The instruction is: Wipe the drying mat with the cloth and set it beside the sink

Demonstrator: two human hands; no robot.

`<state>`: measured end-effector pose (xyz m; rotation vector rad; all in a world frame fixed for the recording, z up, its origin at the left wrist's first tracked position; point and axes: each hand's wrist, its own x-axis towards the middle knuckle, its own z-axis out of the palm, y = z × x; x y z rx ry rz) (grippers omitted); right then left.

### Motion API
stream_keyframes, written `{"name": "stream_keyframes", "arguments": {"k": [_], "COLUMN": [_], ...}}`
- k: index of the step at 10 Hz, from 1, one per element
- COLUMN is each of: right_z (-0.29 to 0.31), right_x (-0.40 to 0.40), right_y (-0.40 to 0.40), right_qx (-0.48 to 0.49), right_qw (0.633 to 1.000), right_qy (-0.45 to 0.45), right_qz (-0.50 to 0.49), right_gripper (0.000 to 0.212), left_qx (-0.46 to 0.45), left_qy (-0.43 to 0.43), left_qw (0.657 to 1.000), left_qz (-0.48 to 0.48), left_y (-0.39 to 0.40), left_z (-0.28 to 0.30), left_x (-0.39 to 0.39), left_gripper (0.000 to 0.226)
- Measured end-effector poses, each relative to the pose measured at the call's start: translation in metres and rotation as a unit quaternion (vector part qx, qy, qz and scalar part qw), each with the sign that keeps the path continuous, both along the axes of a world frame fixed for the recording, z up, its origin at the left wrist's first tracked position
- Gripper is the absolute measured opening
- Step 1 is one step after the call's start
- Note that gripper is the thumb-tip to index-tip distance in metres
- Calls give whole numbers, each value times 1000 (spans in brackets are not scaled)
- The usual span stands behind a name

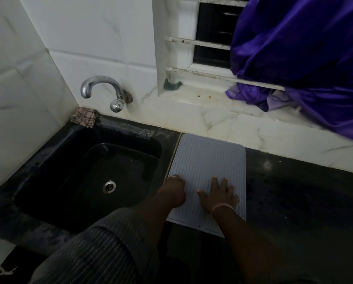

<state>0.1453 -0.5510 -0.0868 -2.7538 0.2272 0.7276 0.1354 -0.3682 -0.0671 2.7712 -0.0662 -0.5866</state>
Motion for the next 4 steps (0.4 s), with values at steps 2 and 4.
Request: {"name": "stream_keyframes", "arguments": {"k": [2, 4], "right_z": [30, 97], "right_x": [3, 18], "right_y": [19, 46], "right_qx": [50, 52], "right_qw": [998, 987], "right_qy": [-46, -145], "right_qz": [6, 40], "right_gripper": [82, 77], "left_qx": [-19, -3], "left_qy": [-66, -175], "left_qw": [998, 984], "left_qz": [14, -9], "left_y": [2, 24], "left_z": [55, 105], "left_x": [14, 27], "left_gripper": [58, 68]}}
